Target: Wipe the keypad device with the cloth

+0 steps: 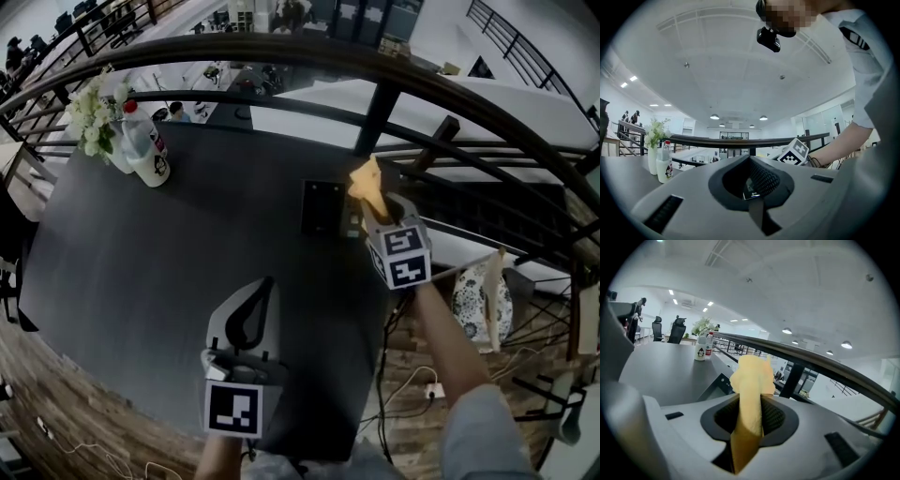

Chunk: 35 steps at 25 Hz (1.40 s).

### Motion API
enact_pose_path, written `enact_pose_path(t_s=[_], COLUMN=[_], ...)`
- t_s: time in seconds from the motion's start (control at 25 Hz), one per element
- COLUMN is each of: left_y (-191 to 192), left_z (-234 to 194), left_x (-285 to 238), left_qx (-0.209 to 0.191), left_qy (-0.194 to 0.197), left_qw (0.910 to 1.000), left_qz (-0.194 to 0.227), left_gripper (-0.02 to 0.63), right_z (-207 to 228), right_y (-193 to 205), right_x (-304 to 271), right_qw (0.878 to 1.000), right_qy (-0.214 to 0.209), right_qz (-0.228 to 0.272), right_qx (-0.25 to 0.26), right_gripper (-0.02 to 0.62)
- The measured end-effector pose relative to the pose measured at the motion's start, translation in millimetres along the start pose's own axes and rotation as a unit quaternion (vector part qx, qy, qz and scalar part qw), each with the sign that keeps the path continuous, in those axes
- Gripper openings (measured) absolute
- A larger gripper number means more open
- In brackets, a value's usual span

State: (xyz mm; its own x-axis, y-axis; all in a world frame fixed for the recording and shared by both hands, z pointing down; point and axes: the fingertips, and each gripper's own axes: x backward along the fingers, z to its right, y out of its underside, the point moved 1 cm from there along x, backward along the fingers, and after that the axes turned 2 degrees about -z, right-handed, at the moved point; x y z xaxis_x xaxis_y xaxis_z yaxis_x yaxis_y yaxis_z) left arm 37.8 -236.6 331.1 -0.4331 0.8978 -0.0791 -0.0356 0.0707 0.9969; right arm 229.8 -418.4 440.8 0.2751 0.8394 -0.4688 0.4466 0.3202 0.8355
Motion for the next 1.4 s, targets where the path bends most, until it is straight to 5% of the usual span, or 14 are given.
enact_pose_path(t_s=[0.28,0.64,1.4], left_y=[5,7,13], left_z=[-18,-42,-31], left_x=[9,20,13], left_qx=[0.003,0.012,0.009], left_qy=[-0.020,-0.045,-0.029], left_qw=[0.9998,0.9989,0.9994], left_qz=[-0.009,-0.004,-0.014], left_gripper=[0.008,0.008,0.006], right_z=[-39,-77,-16], right_y=[-52,-67,-31], right_x=[-32,-70,-57], right_qw=[0.996,0.988,0.997], right_qy=[-0.050,-0.078,-0.024], right_qz=[0.007,-0.028,-0.050], right_qx=[0.071,0.129,0.058], right_gripper=[0.103,0.103,0.104])
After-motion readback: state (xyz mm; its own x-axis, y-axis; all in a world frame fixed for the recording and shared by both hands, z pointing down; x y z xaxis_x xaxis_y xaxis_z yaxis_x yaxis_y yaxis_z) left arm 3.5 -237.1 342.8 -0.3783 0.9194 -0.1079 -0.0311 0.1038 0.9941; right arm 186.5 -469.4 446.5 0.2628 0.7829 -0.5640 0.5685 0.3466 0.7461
